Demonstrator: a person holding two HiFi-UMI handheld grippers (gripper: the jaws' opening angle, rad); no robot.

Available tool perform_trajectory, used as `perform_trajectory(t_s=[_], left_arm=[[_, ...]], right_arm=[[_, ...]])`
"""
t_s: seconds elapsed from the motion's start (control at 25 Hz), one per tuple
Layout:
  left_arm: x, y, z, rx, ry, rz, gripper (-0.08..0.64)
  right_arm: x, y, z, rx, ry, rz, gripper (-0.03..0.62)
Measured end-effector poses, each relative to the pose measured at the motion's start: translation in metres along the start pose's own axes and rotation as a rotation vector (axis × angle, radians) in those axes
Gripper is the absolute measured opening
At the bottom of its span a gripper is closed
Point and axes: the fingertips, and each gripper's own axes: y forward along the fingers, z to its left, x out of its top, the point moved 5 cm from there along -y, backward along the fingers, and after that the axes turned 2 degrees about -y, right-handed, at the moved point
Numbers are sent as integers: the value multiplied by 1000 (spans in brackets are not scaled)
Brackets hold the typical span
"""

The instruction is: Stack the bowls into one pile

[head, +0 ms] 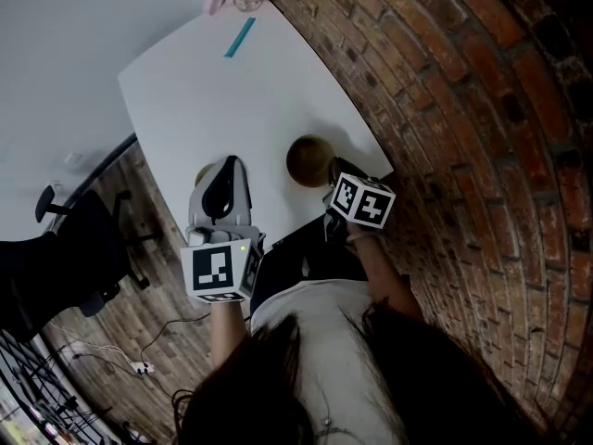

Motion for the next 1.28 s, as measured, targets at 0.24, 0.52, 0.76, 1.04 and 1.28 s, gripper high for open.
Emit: perform_trajectory(t_s=[0.24,0.52,0.76,1.04,1.28], left_arm=[[-4,3,2,14,-7,13,0],[-10,7,5,29,-12,33,0],[-12,12,8,36,-21,42,0],[-13,19,9,29,-22,50,0],[-15,19,9,30,-18,57,0]], right_arm=[[-3,6,-5,-8,-4,20,17],[-4,14,-10,-25,-15,39,18],[-2,20,-9,-24,-22,41,19],[-1,24,-9,-26,-40,43,26],[-1,24,-10,-36,-53,43,28]])
